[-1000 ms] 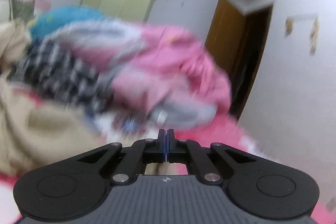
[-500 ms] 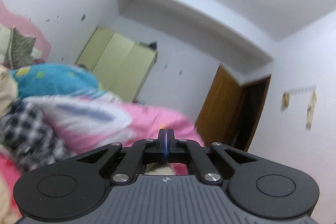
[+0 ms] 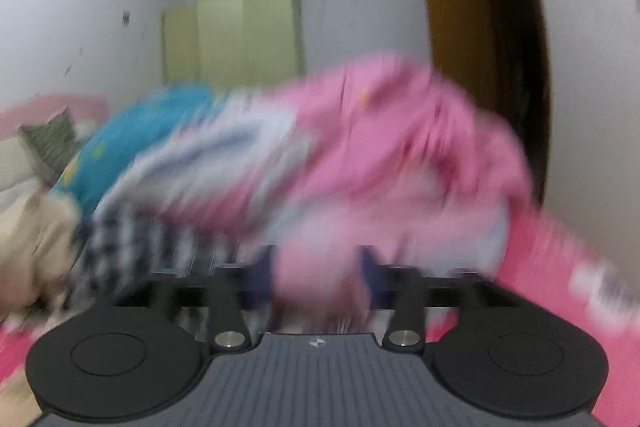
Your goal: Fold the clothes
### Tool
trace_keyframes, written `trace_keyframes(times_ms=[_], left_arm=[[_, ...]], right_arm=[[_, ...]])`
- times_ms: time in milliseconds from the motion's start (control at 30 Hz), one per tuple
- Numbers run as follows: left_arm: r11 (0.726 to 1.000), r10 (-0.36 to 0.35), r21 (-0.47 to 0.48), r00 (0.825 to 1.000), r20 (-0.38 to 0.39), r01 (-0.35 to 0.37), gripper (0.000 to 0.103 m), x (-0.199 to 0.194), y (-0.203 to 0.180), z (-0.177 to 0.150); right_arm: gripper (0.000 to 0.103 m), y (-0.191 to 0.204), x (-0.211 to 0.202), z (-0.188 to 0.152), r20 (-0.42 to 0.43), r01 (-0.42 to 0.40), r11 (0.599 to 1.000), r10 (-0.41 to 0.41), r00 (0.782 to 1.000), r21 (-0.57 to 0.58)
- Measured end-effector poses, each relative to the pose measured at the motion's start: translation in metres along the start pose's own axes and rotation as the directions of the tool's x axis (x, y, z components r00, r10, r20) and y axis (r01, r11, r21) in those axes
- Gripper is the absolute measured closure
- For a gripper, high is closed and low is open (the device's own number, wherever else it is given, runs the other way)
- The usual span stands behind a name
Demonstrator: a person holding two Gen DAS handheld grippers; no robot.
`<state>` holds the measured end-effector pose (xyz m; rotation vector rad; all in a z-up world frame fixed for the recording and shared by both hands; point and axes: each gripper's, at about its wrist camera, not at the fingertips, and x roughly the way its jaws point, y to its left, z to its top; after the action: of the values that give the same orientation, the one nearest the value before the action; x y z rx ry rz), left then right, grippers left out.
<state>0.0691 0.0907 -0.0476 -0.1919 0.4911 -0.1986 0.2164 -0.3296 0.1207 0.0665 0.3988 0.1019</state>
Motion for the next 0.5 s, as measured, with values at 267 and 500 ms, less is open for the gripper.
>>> trace_keyframes(times_ms=[267, 500], left_arm=[[1.000, 0.009, 0.002, 0.999, -0.038, -0.009, 0.008, 0.000, -0.008, 0.006], [0.998, 0.056, -0.003, 0.995, -0.080, -0.056, 0.007, 0.001, -0.012, 0.011]], right_arm=[[0.012, -0.012, -0.005, -0.120, -0.319, 0.088, 0.992, -0.055, 0.946, 0.091], [0.000, -0.007, -0.015, -0.128, -0.307, 0.109, 0.979, -0.052, 0.950, 0.171]])
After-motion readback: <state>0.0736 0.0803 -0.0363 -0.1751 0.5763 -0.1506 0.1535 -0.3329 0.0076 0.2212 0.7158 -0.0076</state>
